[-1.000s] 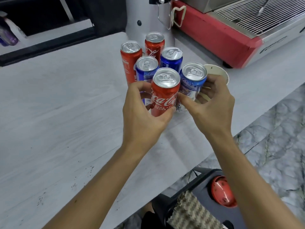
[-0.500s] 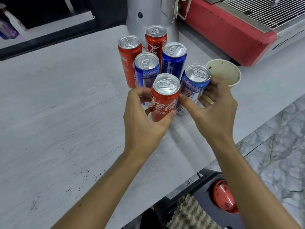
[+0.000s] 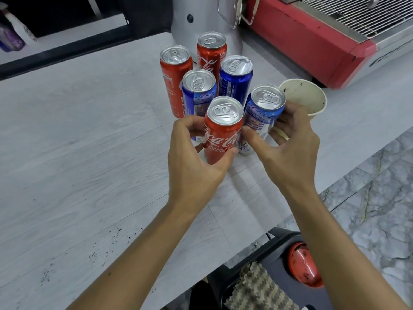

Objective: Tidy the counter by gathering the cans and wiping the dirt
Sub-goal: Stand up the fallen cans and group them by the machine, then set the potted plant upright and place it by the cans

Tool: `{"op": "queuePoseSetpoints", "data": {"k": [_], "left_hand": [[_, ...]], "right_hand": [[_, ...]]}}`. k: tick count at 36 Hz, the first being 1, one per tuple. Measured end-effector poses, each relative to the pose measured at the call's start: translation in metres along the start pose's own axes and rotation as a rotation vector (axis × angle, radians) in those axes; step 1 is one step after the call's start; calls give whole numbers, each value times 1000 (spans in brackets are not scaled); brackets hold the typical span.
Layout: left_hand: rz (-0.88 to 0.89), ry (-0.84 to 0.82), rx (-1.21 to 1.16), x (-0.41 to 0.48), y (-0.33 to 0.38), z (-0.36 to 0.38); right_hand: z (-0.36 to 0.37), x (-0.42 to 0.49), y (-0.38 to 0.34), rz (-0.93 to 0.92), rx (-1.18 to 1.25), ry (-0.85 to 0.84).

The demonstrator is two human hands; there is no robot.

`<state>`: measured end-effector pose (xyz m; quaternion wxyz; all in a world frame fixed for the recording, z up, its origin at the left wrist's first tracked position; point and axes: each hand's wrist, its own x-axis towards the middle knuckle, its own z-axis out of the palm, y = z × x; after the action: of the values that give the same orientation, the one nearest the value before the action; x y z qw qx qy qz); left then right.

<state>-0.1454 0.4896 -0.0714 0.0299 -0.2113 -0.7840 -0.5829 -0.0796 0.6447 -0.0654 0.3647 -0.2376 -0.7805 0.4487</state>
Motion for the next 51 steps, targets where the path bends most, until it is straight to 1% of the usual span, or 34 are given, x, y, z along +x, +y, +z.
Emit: {"op": "queuePoseSetpoints", "data": {"k": [9,12,16,20,27,32,38,44,51], "left_hand": [[-73,-53,60,-11,-4,-10],[-97,-65,90,-16,-6,-16],[-82,-96,153,-22,-7,-30],[-48,-160,272,-27,-6,-45],[-27,-341,417,-38,-2,-73],[-3,-413,479,-49,2,-98],[24,-425,503,-68,5,-140],[28,-404,555,-91,2,-192],[-34,-340,602,-121,-14,-261]], "right_hand": [[-7,-6,-6,18,-72,-91],[-12,-10,-8,35,-95,-88],[-18,-20,-13,45,-129,-91],[-25,-32,-17,62,-187,-117],[-31,-63,-31,45,-384,-259],[-30,-90,-55,36,-486,-401],[-18,-125,-85,-13,-568,-501],[12,-162,-117,-72,-537,-577],[61,-204,-148,-131,-482,-683]]}}
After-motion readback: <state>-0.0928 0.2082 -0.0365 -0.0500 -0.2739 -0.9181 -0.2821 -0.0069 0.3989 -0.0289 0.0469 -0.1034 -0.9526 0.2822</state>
